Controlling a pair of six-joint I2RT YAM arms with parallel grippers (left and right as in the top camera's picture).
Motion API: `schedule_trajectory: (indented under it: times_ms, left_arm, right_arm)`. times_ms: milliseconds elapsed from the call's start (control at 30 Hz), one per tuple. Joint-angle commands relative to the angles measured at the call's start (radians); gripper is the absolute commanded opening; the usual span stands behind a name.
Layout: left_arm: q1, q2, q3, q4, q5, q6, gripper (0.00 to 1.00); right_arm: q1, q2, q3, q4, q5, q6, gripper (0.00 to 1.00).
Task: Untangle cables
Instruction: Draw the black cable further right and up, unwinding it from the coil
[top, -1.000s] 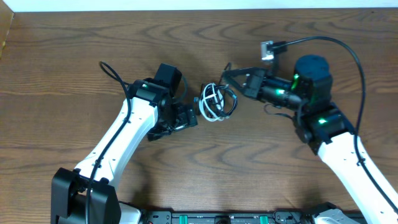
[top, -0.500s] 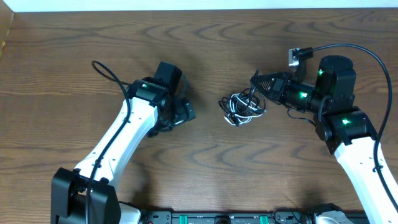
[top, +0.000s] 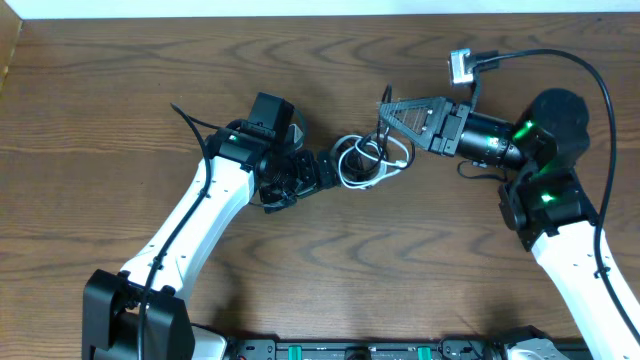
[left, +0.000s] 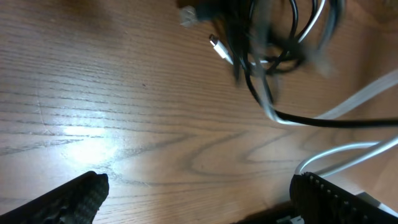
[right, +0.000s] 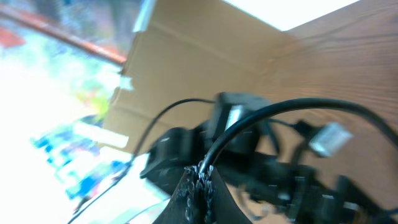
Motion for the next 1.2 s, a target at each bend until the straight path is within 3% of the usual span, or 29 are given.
schedule_trajectory:
  times_ms: [0, 167, 267, 333, 467, 567, 667, 767, 900, 1067, 1167]
  left_arm:
    - [-0.004, 0.011, -0.006, 0.002, 0.024, 0.017, 0.98]
    - [-0.019, 0.011, -0.006, 0.003, -0.014, 0.010, 0.98]
    - [-0.019, 0.011, -0.006, -0.018, -0.084, -0.036, 0.98]
    - [-0.019, 0.011, -0.006, -0.030, -0.117, -0.043, 0.98]
    - [-0.019, 0.011, -0.007, -0.036, -0.142, -0.044, 0.98]
    - [-0.019, 0.011, -0.007, -0.055, -0.189, -0.058, 0.96]
    - [-0.019, 0.012, -0.008, -0.095, -0.280, -0.109, 0.96]
    - [-0.019, 0.012, -0.011, -0.123, -0.350, -0.122, 0.96]
    - [-0.019, 0.012, -0.019, -0.122, -0.356, -0.122, 0.96]
    - [-0.019, 0.012, -0.019, -0.116, -0.351, -0.122, 0.96]
    - [-0.019, 0.012, -0.019, -0.116, -0.344, -0.122, 0.96]
  right_arm:
    - [0.041, -0.018, 0.014, 0.074, -0.051, 0.106, 0.01]
    - [0.059, -0.018, 0.014, 0.301, -0.052, 0.259, 0.01]
    - [0.059, -0.018, 0.014, 0.451, -0.057, 0.291, 0.01]
    - [0.059, -0.018, 0.014, 0.460, -0.071, 0.280, 0.02]
    - [0.047, -0.017, 0.014, 0.233, -0.079, 0.076, 0.01]
    - [0.026, -0.016, 0.014, -0.121, 0.014, -0.123, 0.01]
    - [0.000, -0.016, 0.014, -0.354, 0.138, -0.250, 0.02]
    - [-0.026, -0.016, 0.014, -0.421, 0.173, -0.278, 0.02]
    - [-0.043, -0.026, 0.014, -0.259, 0.043, -0.137, 0.02]
    - [-0.044, -0.029, 0.014, 0.253, -0.097, 0.151, 0.01]
    - [-0.044, -0.030, 0.014, 0.298, -0.113, 0.113, 0.01]
